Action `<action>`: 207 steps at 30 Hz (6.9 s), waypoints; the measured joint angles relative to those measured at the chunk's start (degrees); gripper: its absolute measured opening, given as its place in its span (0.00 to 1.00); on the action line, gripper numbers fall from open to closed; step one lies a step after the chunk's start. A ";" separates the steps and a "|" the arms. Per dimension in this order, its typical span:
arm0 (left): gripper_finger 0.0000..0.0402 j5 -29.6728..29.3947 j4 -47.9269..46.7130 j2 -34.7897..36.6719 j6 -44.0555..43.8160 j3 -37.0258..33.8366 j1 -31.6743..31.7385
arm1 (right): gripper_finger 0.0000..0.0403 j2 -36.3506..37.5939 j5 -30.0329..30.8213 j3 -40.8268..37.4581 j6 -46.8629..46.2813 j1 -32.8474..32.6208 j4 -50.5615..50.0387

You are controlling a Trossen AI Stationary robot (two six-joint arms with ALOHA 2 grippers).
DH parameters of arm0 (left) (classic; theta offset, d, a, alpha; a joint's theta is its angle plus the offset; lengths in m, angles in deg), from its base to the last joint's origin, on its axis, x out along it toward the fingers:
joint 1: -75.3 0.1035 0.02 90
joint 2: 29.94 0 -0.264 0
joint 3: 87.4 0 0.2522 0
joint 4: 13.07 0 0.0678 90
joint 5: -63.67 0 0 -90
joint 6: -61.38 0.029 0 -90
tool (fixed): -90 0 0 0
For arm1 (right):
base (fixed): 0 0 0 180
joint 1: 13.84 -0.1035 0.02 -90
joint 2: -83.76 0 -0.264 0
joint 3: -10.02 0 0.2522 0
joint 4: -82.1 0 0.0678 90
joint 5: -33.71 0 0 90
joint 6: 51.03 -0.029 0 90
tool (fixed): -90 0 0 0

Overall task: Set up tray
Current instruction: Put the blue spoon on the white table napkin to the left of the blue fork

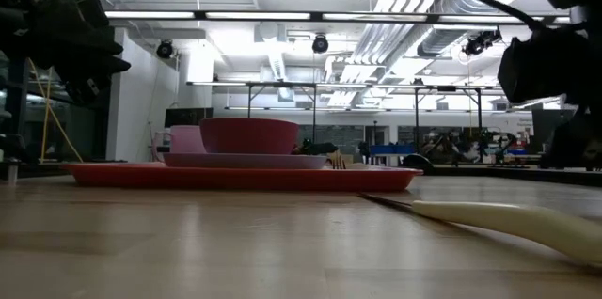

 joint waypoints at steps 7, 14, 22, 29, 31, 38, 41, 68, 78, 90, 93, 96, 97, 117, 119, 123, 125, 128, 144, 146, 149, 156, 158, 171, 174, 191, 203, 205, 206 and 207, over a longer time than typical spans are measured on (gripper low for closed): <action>0.35 -0.11 -0.04 0.00 0.01 0.00 -0.01 | 0.00 4.81 1.32 0.00 -0.76 0.57 -4.20; 0.35 -0.20 -0.09 0.00 0.00 0.00 -0.02 | 0.00 9.53 0.74 0.02 2.64 4.49 -7.13; 0.35 -0.22 -0.07 0.00 -0.01 0.00 -0.01 | 0.00 11.82 -1.42 7.78 14.67 11.10 -22.88; 0.35 -0.22 -0.04 0.00 -0.03 0.00 -0.01 | 0.00 11.84 -1.65 18.70 31.10 19.38 -37.95; 0.35 -0.22 -0.04 0.00 -0.03 -0.01 -0.01 | 0.00 11.84 -1.46 21.47 35.62 22.12 -40.67; 0.35 -0.24 -0.02 0.00 -0.03 -0.02 -0.02 | 0.00 11.86 -2.24 28.78 50.02 32.64 -47.53; 0.35 -0.24 -0.02 0.01 -0.03 -0.02 -0.02 | 0.00 11.86 -3.95 30.86 55.09 37.78 -48.91; 0.35 -0.28 0.00 0.02 -0.03 -0.04 -0.02 | 0.00 -18.49 -14.48 62.40 91.35 62.98 -52.71; 0.35 -0.51 -0.02 0.02 3.37 -0.04 -0.02 | 0.00 -33.34 -15.92 78.93 97.57 64.59 -63.31; 0.35 -2.73 0.00 0.02 3.21 -0.07 -0.02 | 0.00 -35.70 -19.62 79.58 96.06 64.52 -58.94; 0.35 -2.73 0.00 0.02 3.18 -0.07 -0.01 | 0.00 -35.70 -19.79 79.58 96.02 64.52 -57.23; 0.35 -2.73 0.00 0.02 3.16 -0.07 0.00 | 0.00 -36.48 -20.04 79.56 96.00 64.57 -56.11; 0.35 -2.73 0.00 0.02 3.12 -0.07 -0.01 | 0.00 -36.92 -20.12 79.56 96.00 64.59 -56.21; 0.35 -2.71 0.02 0.02 2.99 -0.07 0.00 | 0.00 -38.48 -20.40 75.43 96.44 65.66 -55.24; 0.35 -2.71 0.02 0.02 2.99 -0.07 0.00 | 0.00 -38.48 -20.44 74.57 96.21 65.63 -54.32; 0.35 -2.71 0.17 0.02 2.99 -0.07 -0.02 | 0.00 -38.48 -20.51 74.23 96.08 65.64 -53.05; 0.35 -2.71 0.28 0.01 2.97 -0.09 0.00 | 0.00 -38.48 -20.64 74.23 96.16 65.66 -52.70; 0.35 -2.71 0.35 0.02 2.91 -0.09 -0.01 | 0.00 -38.63 -20.81 74.21 96.26 65.66 -52.22; 0.35 -3.43 0.42 0.02 2.94 -0.09 0.00 | 0.00 -41.32 -24.12 74.20 96.17 66.00 -49.02; 0.35 -3.45 0.40 0.02 2.94 -0.09 -0.02 | 0.00 -41.32 -24.16 74.20 96.17 66.01 -48.88; 0.35 -3.55 0.42 0.02 2.95 -0.09 -0.01 | 0.00 -41.32 -24.18 74.20 96.23 66.32 -48.85; 0.35 -3.65 0.42 0.02 2.97 -0.09 -0.01 | 0.00 -41.34 -24.46 71.40 95.95 66.79 -47.27; 0.35 -3.65 0.42 0.02 2.98 -0.09 0.00 | 0.00 -41.34 -24.57 70.55 95.89 66.73 -46.71; 0.35 -3.81 0.42 0.01 2.98 -0.09 -0.01 | 0.00 -41.36 -24.37 70.36 96.18 66.75 -44.42; 0.35 -3.80 0.42 0.02 2.97 -0.09 -0.01 | 0.00 -41.65 -24.59 70.38 96.19 66.75 -44.26; 0.35 -3.78 0.42 0.02 2.99 -0.08 -0.02 | 0.00 -44.32 -24.28 70.40 96.77 66.75 -43.72; 0.35 -4.57 0.42 0.00 2.99 -0.07 0.00 | 0.00 -44.46 -24.18 70.40 99.61 66.75 -43.19; 0.35 -5.34 0.42 0.01 2.99 -0.07 0.00 | 0.00 -44.46 -24.18 70.40 100.19 66.76 -43.10; 0.35 -5.91 0.42 0.02 2.99 -0.07 -0.02 | 0.00 -44.46 -24.21 70.40 100.49 66.80 -43.08; 0.35 -6.28 0.42 0.02 2.99 -0.07 -0.01 | 0.00 -44.46 -24.42 70.40 100.56 66.83 -43.07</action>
